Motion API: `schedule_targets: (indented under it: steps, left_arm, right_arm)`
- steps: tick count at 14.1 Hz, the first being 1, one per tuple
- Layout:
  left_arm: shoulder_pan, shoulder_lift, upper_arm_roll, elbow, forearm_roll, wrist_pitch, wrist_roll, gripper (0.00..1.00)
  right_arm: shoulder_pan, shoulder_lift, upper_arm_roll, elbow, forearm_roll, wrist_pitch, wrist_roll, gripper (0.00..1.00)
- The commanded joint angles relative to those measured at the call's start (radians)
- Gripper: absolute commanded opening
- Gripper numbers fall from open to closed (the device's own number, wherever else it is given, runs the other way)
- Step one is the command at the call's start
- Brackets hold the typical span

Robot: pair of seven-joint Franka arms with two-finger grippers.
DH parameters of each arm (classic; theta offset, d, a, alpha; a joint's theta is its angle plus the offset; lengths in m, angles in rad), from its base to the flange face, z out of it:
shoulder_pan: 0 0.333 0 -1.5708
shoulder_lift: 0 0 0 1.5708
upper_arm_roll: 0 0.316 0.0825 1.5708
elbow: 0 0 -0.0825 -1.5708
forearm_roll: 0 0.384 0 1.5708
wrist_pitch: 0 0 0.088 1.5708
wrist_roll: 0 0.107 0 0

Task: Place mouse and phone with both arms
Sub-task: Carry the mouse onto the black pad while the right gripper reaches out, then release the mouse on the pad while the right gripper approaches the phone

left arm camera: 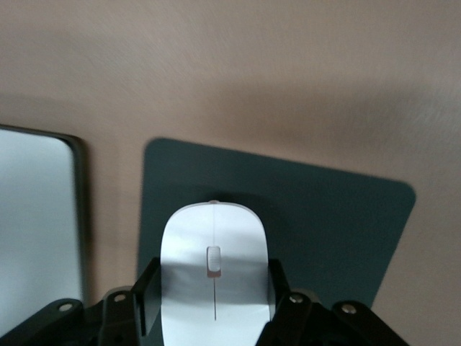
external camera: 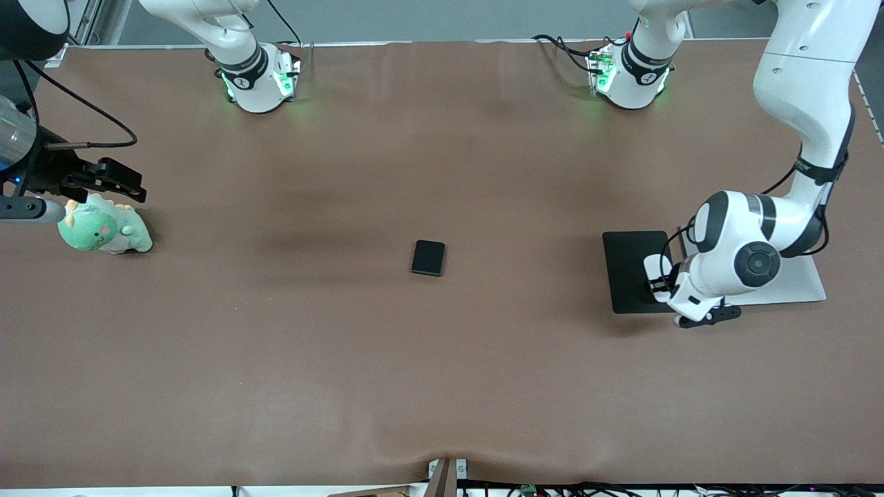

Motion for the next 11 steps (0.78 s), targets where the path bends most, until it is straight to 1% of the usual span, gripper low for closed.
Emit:
schedule_targets:
  steps: [1, 5, 7, 8, 10, 11]
  left_arm:
    - [0.01, -0.044, -0.01, -0.104, 0.025, 0.099, -0.011, 0.0]
    - [0.01, -0.056, -0.013, -0.115, 0.025, 0.105, -0.011, 0.0]
    - [0.01, -0.056, -0.019, -0.12, 0.024, 0.108, -0.013, 0.0]
    - [0.01, -0.056, -0.019, -0.12, 0.024, 0.108, -0.013, 0.01]
    - [0.01, -0.051, -0.019, -0.118, 0.022, 0.108, -0.016, 0.23]
    - [0.01, -0.051, -0.019, -0.115, 0.021, 0.108, -0.019, 0.61]
  right_arm:
    - [0.03, 0.036, -0.003, 0.021, 0.022, 0.02, 0.008, 1.0]
    - [0.099, 0.096, -0.003, 0.021, 0.043, 0.09, 0.02, 1.0]
    - [0.133, 0.134, -0.003, 0.021, 0.089, 0.132, 0.023, 1.0]
    - [0.16, 0.151, -0.003, 0.021, 0.098, 0.153, 0.056, 1.0]
    - [0.2, 0.194, -0.003, 0.021, 0.111, 0.175, 0.173, 1.0]
    - [0.235, 0.202, -0.003, 0.021, 0.111, 0.193, 0.207, 1.0]
